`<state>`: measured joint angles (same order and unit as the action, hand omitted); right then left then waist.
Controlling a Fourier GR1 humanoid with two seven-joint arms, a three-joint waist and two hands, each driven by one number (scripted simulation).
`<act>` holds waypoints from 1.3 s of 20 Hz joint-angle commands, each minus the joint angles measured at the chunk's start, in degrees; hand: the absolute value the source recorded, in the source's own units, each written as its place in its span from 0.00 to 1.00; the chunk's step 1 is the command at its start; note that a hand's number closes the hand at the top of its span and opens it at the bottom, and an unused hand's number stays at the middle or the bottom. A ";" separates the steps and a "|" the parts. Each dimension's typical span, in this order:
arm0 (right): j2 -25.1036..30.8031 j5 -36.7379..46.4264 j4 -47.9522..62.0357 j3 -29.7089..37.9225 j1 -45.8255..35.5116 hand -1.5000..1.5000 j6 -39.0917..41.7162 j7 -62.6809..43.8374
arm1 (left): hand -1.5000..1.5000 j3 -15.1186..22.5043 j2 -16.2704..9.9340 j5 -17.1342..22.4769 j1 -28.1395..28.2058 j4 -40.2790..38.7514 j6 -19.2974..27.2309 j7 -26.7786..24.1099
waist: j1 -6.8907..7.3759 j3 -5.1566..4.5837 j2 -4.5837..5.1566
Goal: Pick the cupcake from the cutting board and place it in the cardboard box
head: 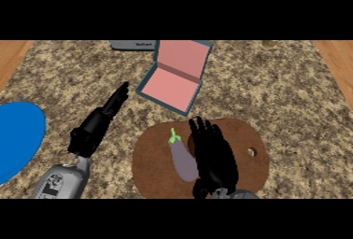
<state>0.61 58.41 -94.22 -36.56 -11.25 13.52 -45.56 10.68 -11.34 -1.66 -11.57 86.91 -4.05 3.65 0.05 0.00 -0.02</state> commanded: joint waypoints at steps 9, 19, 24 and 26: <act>-0.59 -0.47 10.23 -0.44 -0.57 0.00 -4.35 1.81 | 0.50 -2.82 3.20 -2.97 -0.84 -0.57 -2.39 0.57 | 0.00 0.00 0.04; -0.61 1.48 16.92 2.44 -2.81 0.00 -5.58 3.64 | 0.50 -3.27 4.40 -5.01 2.16 3.05 -3.56 1.35 | 0.08 0.00 0.02; 0.45 1.91 16.19 2.33 0.22 1.00 -6.45 6.36 | 0.50 -4.09 4.93 -3.73 3.03 4.67 -5.00 2.41 | -0.01 0.00 0.00; -0.60 0.01 20.29 2.19 -5.20 1.00 -6.15 5.04 | 0.50 -3.29 5.92 -6.35 1.28 3.89 -3.18 2.67 | 0.17 0.01 0.04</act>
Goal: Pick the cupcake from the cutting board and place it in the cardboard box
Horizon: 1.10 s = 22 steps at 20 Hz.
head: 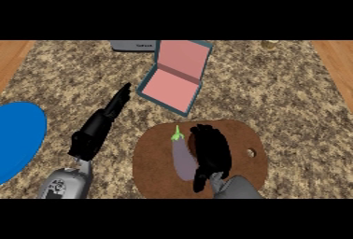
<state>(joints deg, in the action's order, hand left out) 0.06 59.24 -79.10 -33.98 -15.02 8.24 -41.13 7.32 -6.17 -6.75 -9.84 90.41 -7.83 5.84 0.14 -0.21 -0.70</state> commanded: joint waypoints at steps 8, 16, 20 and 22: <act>-0.02 5.15 10.46 -3.56 -1.70 1.00 -9.94 3.33 | 0.50 -0.88 1.08 -0.58 -2.09 1.86 -0.35 3.51 | 0.31 0.23 0.70; -0.03 -4.67 11.08 -11.44 -21.10 1.00 -11.91 -26.67 | 0.50 1.04 1.54 -0.56 -5.02 -2.52 -3.00 0.33 | 5.70 0.22 1.66; -0.03 -2.03 12.49 -15.00 -29.86 1.00 -12.47 -33.69 | 0.50 1.46 2.15 -0.67 -5.31 -4.53 -3.21 -0.66 | 6.09 0.08 1.37; -0.02 -3.24 12.89 -15.16 -33.13 1.00 -13.42 -35.73 | 0.50 1.54 2.17 -0.96 -5.57 -3.73 -2.92 -0.35 | 6.67 0.11 1.25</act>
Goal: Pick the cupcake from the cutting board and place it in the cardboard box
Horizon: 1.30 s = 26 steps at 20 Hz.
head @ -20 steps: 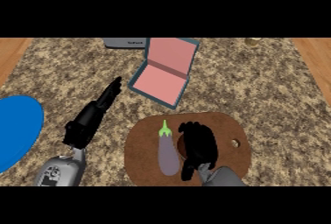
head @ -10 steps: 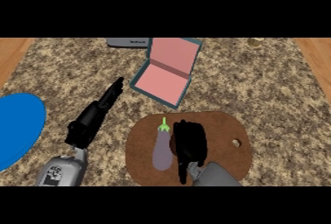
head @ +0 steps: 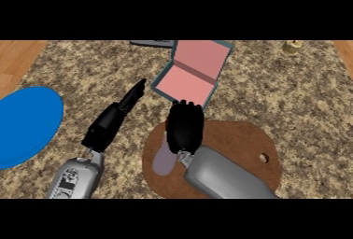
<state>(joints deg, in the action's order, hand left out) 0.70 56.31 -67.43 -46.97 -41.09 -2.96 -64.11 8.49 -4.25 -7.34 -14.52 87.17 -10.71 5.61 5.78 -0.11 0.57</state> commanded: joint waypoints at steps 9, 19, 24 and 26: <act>-0.65 -6.17 -4.41 -4.67 -20.75 1.00 -1.66 -19.10 | 0.50 1.44 1.40 -1.38 -0.53 -1.69 0.62 -0.08 | 0.56 -0.05 -0.68; -0.64 -2.75 -3.28 1.82 -29.58 1.00 -3.61 -21.08 | 0.50 -1.39 0.16 -0.35 -1.59 -3.97 0.46 -1.55 | -1.21 -0.15 -0.93; -0.64 -1.31 1.49 7.36 -34.64 1.00 -0.09 -21.09 | 0.50 -0.02 0.74 -1.01 0.56 -1.42 0.96 -0.67 | -1.36 -0.12 -1.39; -0.64 -0.81 2.90 8.30 -36.04 1.00 -1.41 -21.09 | 0.50 0.05 0.96 -2.08 0.44 -3.96 1.73 -1.72 | -1.91 -0.15 -0.88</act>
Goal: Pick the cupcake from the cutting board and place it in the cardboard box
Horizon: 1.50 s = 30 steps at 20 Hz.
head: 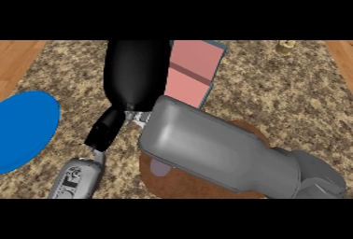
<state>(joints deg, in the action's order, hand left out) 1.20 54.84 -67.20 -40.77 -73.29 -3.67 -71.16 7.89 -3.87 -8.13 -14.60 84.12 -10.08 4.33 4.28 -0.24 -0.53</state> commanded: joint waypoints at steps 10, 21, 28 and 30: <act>-1.15 0.19 11.60 7.56 -7.74 1.00 -6.77 -12.53 | 0.50 0.18 0.82 -0.66 0.19 0.75 1.03 -0.76 | -0.45 0.05 0.95; -1.16 1.77 25.38 11.83 -8.84 1.00 -9.65 -6.14 | 0.50 -1.43 -0.95 0.74 1.94 3.99 -0.23 -0.10 | -1.16 0.13 0.86; -1.17 -0.20 35.54 11.73 -6.18 1.00 -16.05 -0.50 | 0.50 -0.61 -0.89 0.14 1.67 3.49 -0.86 0.12 | -0.27 0.13 1.39; -1.17 -1.44 37.76 12.73 -6.69 1.00 -17.19 0.60 | 0.50 -0.56 0.15 -0.45 0.60 -0.03 -0.10 -1.83 | -0.14 0.09 1.79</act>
<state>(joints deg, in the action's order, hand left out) 0.65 54.34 -34.37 -29.20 -79.92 -15.28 -64.72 7.13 -3.99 -8.29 -14.33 85.54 -10.16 4.03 3.86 -0.13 0.91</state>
